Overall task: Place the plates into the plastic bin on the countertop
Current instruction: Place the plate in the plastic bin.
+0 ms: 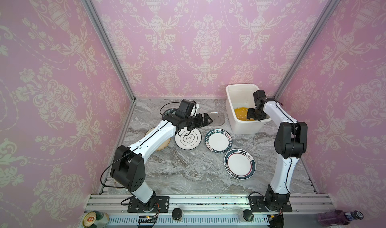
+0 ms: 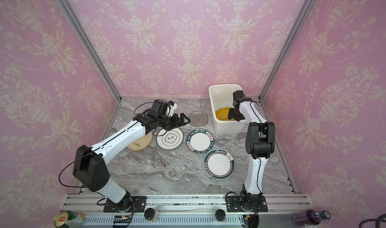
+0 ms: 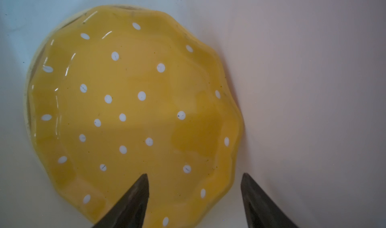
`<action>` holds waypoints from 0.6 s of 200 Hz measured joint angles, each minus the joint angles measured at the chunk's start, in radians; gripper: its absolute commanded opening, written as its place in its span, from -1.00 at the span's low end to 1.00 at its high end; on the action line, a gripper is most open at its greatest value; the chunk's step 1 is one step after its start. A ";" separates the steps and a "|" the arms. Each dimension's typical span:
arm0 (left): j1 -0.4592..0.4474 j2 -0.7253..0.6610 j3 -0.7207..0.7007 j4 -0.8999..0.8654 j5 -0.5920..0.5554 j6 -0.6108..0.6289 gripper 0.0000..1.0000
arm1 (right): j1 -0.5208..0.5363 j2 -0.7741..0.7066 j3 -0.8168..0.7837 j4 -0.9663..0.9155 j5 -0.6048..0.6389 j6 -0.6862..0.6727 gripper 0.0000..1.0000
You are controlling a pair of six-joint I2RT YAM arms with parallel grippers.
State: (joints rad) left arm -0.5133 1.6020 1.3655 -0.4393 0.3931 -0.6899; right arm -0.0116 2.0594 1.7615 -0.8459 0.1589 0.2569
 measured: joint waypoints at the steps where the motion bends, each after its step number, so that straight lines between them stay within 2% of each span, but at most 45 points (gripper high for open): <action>1: 0.000 -0.001 0.000 -0.001 -0.002 0.000 0.99 | 0.001 0.000 0.001 -0.002 0.002 0.000 0.50; 68: 0.002 -0.161 -0.039 -0.077 -0.210 0.039 0.99 | 0.043 -0.016 0.060 -0.061 0.096 -0.032 0.71; 120: 0.002 -0.334 -0.086 -0.136 -0.388 0.069 0.99 | 0.090 -0.162 0.100 -0.106 0.148 -0.045 0.73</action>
State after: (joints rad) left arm -0.5114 1.2678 1.2793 -0.5755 0.0055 -0.6212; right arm 0.0788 1.8977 1.8618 -0.9516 0.3069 0.2119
